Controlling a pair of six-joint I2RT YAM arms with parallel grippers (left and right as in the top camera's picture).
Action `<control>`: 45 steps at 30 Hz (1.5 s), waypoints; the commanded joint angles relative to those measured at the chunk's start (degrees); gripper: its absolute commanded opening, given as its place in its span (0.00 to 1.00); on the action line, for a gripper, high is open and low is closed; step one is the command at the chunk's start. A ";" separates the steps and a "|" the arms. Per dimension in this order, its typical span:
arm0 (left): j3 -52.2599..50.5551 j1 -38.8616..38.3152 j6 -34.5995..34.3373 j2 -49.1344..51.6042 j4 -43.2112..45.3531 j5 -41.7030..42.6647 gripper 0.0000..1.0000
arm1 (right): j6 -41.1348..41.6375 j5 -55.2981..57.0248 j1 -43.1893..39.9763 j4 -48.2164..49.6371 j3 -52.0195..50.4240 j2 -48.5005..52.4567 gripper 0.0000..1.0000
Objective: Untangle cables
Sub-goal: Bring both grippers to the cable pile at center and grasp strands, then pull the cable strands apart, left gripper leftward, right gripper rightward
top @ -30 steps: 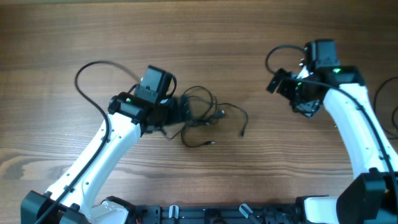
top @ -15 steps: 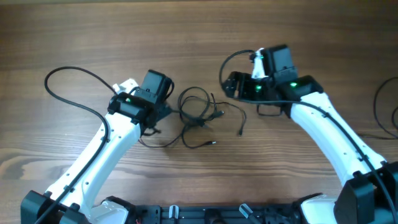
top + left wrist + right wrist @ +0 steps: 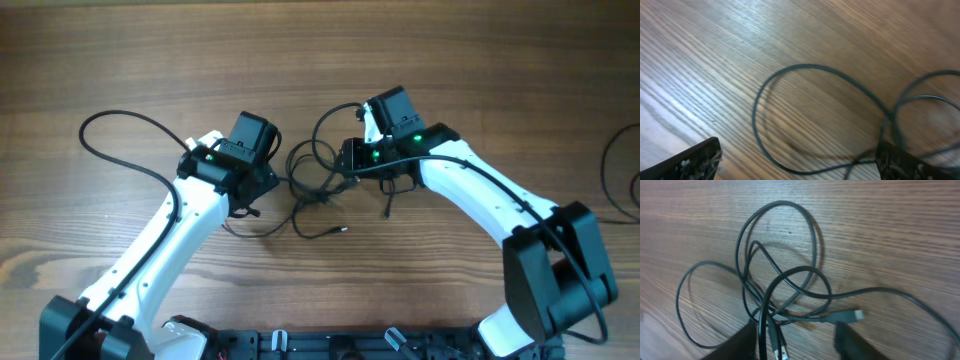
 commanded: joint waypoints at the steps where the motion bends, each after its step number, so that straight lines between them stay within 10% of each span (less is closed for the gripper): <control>1: -0.04 1.57 -3.43 2.34 -1.90 -2.29 1.00 | 2.21 -2.21 0.68 2.36 0.02 1.64 0.40; 17: -16.04 1.64 -17.40 4.46 6.25 13.99 0.88 | 6.01 -2.23 0.68 3.67 0.02 1.64 0.33; 19: -18.16 1.64 -17.44 4.46 12.09 15.17 0.72 | 5.99 -2.23 0.68 3.67 0.02 1.68 0.28; 20: -19.39 1.64 -17.44 4.46 16.79 15.30 0.52 | 5.57 -2.47 0.68 3.34 0.04 1.66 0.04; 25: -20.17 1.64 -17.40 4.46 22.29 15.30 0.04 | -0.24 -2.64 -0.15 0.90 1.22 -1.64 0.04; 45: -5.99 23.19 7.21 -9.03 21.44 12.22 0.04 | 13.46 49.00 -19.76 -31.17 4.72 -48.09 0.04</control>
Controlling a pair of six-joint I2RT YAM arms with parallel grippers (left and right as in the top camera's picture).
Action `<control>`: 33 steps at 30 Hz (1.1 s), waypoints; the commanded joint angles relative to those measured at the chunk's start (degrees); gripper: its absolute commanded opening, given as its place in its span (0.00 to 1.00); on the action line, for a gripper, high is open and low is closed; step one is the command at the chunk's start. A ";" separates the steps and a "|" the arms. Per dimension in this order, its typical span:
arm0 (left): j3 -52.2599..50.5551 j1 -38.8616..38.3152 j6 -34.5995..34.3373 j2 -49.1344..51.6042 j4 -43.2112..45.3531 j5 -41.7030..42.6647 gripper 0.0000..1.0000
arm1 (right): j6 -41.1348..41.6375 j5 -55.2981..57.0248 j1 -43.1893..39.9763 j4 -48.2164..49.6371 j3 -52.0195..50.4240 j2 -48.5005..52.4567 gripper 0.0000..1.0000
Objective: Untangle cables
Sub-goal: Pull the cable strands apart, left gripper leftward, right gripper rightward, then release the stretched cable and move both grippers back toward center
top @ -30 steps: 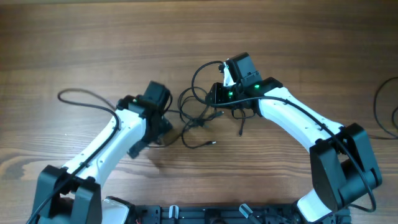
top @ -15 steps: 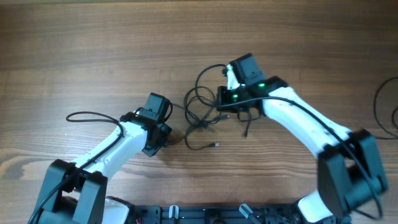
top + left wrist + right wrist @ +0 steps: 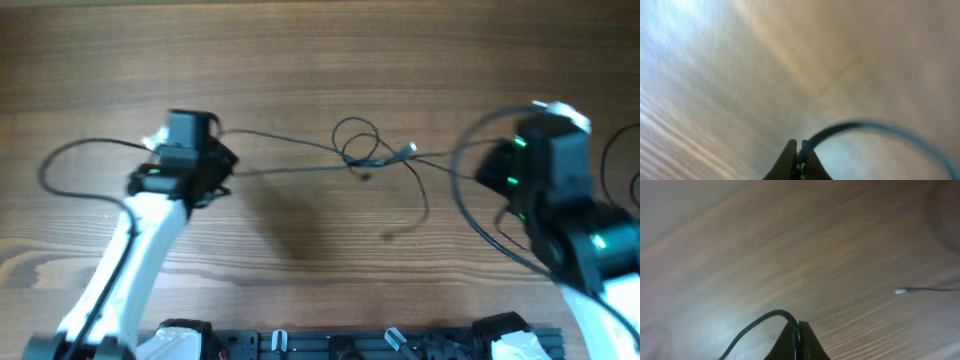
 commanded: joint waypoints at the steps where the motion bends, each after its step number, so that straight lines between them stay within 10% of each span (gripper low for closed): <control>1: 1.07 8.22 5.40 -2.05 -1.03 -2.56 0.04 | 3.06 10.67 -5.35 -0.48 0.92 -4.68 0.04; 15: 1.07 39.82 12.28 -1.73 -8.74 17.86 0.04 | 7.34 -7.02 -16.85 -1.66 0.83 -2.23 0.04; 23: 1.07 33.90 14.10 -1.73 -8.41 26.62 0.04 | -7.10 -32.50 -15.04 1.97 -0.17 9.31 0.04; 33: 0.74 14.27 14.08 -1.57 -6.32 20.65 0.04 | -3.89 -33.57 -4.11 5.51 -0.17 23.04 0.05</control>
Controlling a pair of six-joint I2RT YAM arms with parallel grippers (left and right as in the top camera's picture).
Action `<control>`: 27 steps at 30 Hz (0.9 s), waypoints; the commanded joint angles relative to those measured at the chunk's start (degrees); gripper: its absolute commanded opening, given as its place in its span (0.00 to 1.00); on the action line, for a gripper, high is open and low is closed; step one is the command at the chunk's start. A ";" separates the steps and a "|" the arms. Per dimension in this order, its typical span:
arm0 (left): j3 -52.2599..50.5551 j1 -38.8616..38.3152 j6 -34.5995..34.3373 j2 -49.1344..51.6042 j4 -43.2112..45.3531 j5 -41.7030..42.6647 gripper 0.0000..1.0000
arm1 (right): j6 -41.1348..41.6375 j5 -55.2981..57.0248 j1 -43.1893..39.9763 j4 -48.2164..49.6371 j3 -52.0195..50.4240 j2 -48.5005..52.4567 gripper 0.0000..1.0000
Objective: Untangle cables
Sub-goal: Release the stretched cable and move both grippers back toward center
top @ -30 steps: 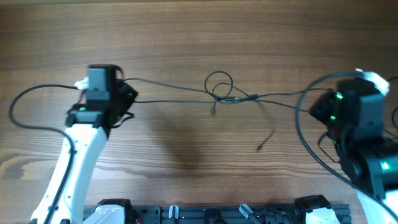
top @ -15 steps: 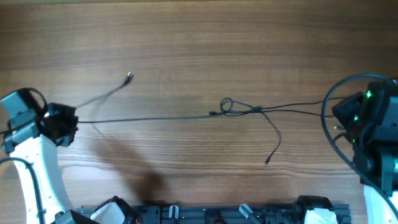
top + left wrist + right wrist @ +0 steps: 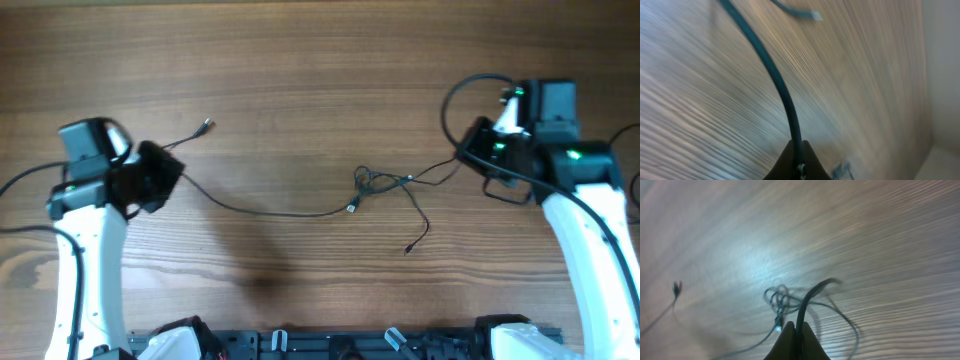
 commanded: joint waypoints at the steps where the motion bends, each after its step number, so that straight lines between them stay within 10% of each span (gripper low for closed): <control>1: -0.37 -7.48 1.31 0.55 0.48 -5.55 0.04 | 0.98 -2.40 3.91 1.49 -0.15 4.79 0.09; 3: -0.37 -10.54 1.29 0.76 0.48 -8.00 0.16 | 0.92 -2.38 5.81 1.81 -0.15 7.39 0.32; 6: -0.37 -13.25 1.29 0.85 0.46 -9.42 0.78 | 0.92 -0.74 7.26 1.75 -0.15 10.49 0.69; 8: -0.37 -14.60 1.11 0.85 0.46 -9.94 1.00 | 1.95 1.36 7.43 1.44 -0.15 12.13 0.93; 27: 1.81 -36.37 9.53 5.22 14.25 -17.97 0.99 | 12.28 13.33 7.41 -1.36 -0.15 14.73 1.00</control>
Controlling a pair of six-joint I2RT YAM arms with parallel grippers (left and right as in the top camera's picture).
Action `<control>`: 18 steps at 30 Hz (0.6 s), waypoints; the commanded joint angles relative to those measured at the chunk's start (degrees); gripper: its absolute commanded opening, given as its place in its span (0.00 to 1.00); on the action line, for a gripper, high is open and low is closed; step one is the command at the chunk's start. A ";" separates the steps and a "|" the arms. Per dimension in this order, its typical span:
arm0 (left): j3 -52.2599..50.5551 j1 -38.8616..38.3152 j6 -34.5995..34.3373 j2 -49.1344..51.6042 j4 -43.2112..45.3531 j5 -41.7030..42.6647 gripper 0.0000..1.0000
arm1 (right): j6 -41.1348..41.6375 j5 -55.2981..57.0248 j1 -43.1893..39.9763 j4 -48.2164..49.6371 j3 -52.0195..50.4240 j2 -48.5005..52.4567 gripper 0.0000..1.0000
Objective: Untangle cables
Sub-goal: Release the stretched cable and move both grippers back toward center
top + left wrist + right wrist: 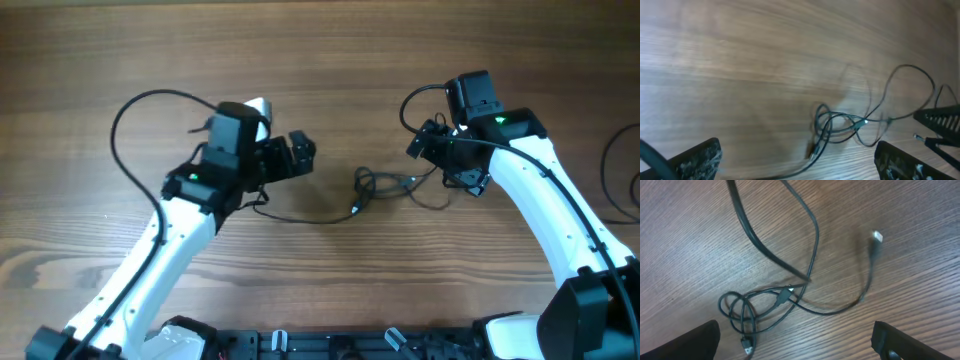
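A small knot of thin black cables (pixel 372 184) lies on the wooden table between my two arms. From it one cable (pixel 300 217) runs left under my left arm and swings into a wide loop (pixel 125 110). My left gripper (pixel 303 157) stands open just left of the knot, which shows ahead of its spread fingers (pixel 695 160) as a tangle (pixel 827 125). My right gripper (pixel 438 165) is open just right of the knot (pixel 747 312). A loose plug (pixel 877 236) and a thicker cable (pixel 765 247) lie ahead of it.
Another black cable (pixel 612 170) curves in at the right edge of the table. Wood-grain tabletop (pixel 320 50) stretches behind both arms. The arms' base rail (pixel 330 345) runs along the front edge.
Both grippers were shut on cables and far apart; now both are open and the cables lie on the table. The left gripper has come right to the knot, the right one slightly left.
Both grippers stood open over a big tangle in the middle. Then each was shut on a cable, drawn apart with the cables stretched. Then they were farther apart, the tangle smaller. Now both are open beside a small knot.
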 commanded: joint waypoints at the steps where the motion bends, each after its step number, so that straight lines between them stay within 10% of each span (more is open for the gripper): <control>1: 3.23 -0.02 3.15 3.19 -2.93 -10.12 0.99 | 1.05 1.57 0.02 -0.94 -0.17 1.01 1.00; 6: 13.38 3.19 1.99 5.22 -24.44 -30.32 1.00 | 1.05 1.57 0.02 -1.27 -0.17 1.01 1.00; 13: 17.14 8.96 -10.58 5.73 -41.75 -35.56 1.00 | 1.07 1.33 0.02 -0.81 -0.17 1.01 1.00; 16: 17.14 9.90 -11.45 5.79 -37.75 -24.68 1.00 | 1.07 1.36 0.04 -1.31 -0.17 0.98 1.00; 18: 17.07 9.29 0.31 6.01 -28.98 -6.36 0.99 | 1.05 1.36 0.02 -1.29 -0.17 0.98 1.00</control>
